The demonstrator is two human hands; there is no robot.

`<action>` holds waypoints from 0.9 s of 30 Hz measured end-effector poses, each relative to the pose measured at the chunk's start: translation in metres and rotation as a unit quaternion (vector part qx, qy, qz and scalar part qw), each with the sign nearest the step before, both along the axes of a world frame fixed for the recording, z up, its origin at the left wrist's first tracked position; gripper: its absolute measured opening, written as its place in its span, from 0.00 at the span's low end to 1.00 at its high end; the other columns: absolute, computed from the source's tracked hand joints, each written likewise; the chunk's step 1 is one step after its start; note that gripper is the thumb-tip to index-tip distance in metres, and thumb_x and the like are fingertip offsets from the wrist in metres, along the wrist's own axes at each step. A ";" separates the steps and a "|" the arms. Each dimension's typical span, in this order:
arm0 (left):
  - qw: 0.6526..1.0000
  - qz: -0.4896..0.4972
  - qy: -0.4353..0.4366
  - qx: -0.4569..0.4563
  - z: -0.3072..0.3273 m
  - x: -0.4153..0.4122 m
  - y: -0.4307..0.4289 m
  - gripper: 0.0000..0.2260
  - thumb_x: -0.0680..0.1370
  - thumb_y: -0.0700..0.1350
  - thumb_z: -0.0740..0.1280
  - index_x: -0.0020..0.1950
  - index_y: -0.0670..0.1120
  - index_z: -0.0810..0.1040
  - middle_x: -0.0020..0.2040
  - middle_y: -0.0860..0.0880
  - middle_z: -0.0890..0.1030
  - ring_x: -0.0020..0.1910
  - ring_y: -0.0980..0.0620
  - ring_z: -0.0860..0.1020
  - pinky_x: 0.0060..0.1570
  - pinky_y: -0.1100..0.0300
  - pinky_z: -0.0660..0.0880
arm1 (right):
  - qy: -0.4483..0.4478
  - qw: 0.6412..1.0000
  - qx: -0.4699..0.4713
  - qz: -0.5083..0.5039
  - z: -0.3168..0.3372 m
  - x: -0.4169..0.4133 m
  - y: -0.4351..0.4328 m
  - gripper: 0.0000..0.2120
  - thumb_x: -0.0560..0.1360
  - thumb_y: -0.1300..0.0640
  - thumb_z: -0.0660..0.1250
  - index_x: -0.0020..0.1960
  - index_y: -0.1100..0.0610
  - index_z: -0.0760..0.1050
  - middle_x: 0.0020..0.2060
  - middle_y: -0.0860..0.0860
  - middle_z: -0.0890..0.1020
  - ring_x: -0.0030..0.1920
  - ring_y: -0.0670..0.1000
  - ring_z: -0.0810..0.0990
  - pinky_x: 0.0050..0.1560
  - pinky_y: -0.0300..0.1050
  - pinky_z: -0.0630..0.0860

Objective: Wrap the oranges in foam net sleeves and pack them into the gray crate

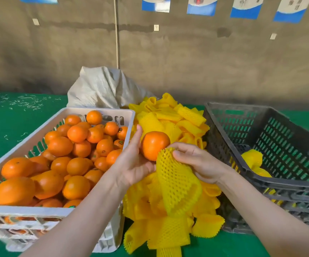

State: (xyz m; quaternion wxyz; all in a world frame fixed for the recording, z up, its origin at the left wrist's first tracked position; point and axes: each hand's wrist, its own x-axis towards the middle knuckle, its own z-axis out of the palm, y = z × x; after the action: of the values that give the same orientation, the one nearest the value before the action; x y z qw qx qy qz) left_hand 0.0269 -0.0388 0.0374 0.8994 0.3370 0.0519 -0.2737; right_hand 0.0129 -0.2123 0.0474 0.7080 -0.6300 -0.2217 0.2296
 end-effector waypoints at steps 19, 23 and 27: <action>0.970 0.136 -0.174 0.097 -0.021 -0.018 -0.040 0.14 0.77 0.52 0.61 0.62 0.53 0.73 0.47 0.46 0.85 0.48 0.48 0.84 0.43 0.54 0.82 | -0.349 0.911 -0.184 -0.120 0.013 -0.008 -0.004 0.06 0.78 0.59 0.63 0.50 0.51 0.77 0.41 0.47 0.83 0.41 0.48 0.78 0.41 0.40 0.73; 0.978 0.127 -0.161 0.048 -0.021 -0.025 -0.042 0.24 0.74 0.60 0.59 0.66 0.50 0.71 0.55 0.47 0.83 0.54 0.49 0.82 0.48 0.54 0.80 | -0.328 0.913 -0.125 -0.210 0.009 -0.006 0.003 0.06 0.76 0.57 0.65 0.43 0.47 0.76 0.34 0.43 0.79 0.33 0.40 0.73 0.36 0.35 0.70; 0.965 0.095 -0.233 0.074 -0.026 -0.031 -0.037 0.28 0.71 0.58 0.63 0.70 0.54 0.66 0.66 0.48 0.76 0.61 0.51 0.78 0.57 0.52 0.76 | -0.247 0.933 -0.047 -0.257 0.002 -0.008 0.003 0.04 0.74 0.55 0.64 0.43 0.52 0.77 0.34 0.48 0.78 0.36 0.47 0.76 0.35 0.47 0.75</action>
State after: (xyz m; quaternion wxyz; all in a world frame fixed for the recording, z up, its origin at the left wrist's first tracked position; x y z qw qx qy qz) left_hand -0.0042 -0.0753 0.0112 0.8812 0.4503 -0.1071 -0.0966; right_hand 0.0044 -0.2097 0.0498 0.6352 -0.7350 -0.2088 -0.1124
